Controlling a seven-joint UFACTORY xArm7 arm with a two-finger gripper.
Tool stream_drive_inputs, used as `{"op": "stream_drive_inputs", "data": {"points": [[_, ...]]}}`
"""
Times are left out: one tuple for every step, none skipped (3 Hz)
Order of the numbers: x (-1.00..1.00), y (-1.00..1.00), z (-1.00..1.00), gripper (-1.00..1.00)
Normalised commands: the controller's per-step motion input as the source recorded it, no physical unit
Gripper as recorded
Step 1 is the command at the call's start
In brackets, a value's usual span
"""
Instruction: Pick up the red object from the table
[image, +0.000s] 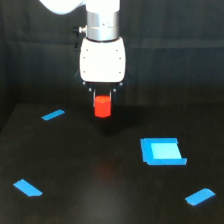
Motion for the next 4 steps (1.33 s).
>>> {"op": "stream_drive_inputs", "data": {"points": [[-0.13,-0.04,0.57,-0.92],[-0.01,-0.02,0.51,-0.87],[-0.06,0.01,0.54,-0.92],[-0.05,-0.07,0.47,-0.86]]}}
